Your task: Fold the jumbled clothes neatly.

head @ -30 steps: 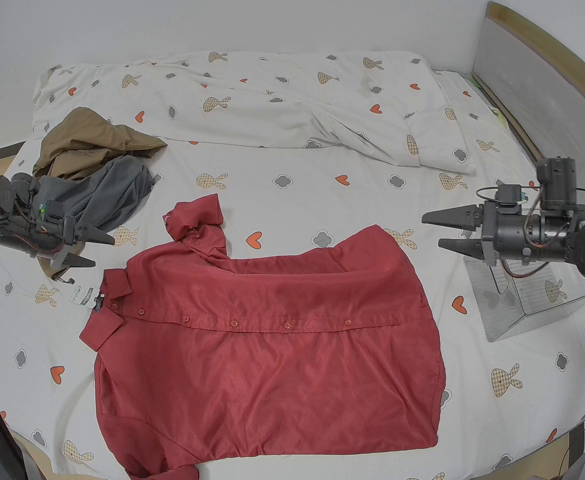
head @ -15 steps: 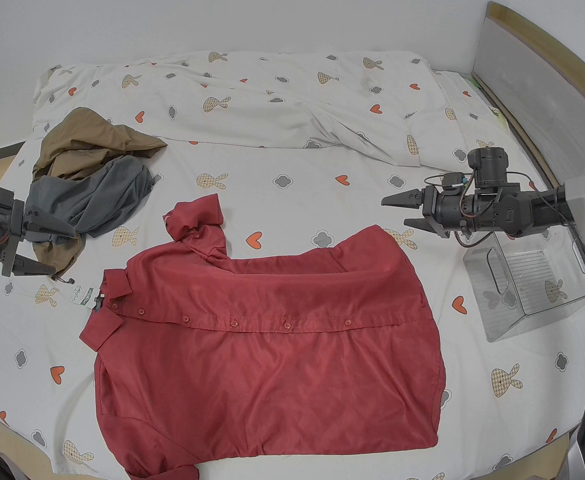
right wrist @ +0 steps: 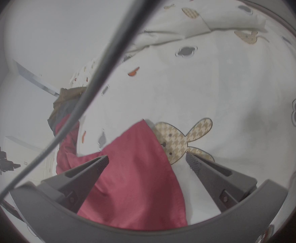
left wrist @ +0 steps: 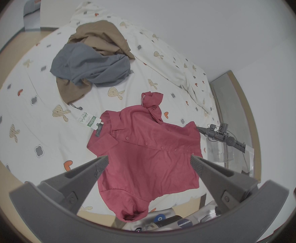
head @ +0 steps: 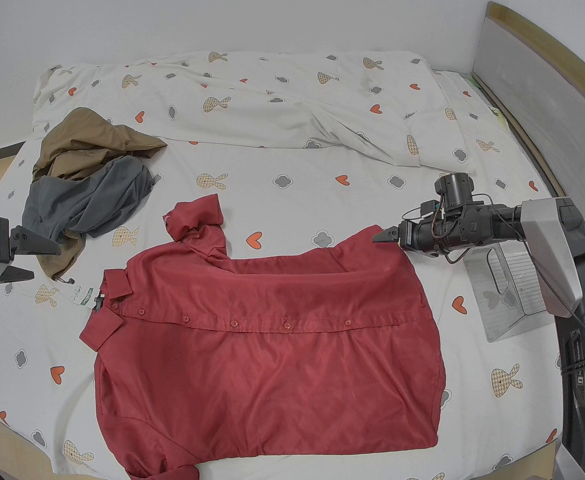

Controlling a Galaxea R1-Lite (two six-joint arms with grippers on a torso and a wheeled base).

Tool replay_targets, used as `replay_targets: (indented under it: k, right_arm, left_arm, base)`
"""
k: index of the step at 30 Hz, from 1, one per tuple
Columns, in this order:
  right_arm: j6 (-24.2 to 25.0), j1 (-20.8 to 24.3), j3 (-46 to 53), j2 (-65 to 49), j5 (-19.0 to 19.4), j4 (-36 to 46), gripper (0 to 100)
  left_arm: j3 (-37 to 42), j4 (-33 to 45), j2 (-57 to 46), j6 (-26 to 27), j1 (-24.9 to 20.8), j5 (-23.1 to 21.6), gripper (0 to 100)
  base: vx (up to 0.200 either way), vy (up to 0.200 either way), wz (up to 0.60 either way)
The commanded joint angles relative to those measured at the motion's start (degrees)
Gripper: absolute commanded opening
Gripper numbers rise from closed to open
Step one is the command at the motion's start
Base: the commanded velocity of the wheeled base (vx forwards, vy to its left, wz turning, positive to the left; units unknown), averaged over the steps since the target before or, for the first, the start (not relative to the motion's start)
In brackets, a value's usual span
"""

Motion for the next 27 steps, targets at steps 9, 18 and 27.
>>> replay_targets:
  k: [9,18,27]
  right_arm:
    - [-0.63,0.44,-0.45,4.28,0.51,0.85,100]
    - [6.76,-0.35,-0.45,3.75,6.75,1.2,100]
    - [12.65,-1.05,-0.45,4.37,11.67,1.2,100]
  left_arm:
    - [4.55,-3.54,-4.9,-2.52,-3.38,1.86,100]
    - [7.89,-8.28,-5.69,-2.52,-4.18,1.86,100]
    - [9.82,-11.01,-6.66,-2.44,-4.7,1.86,100]
  base:
    - [0.0,0.0,0.0]
    - [0.0,0.0,0.0]
    - [0.0,0.0,0.0]
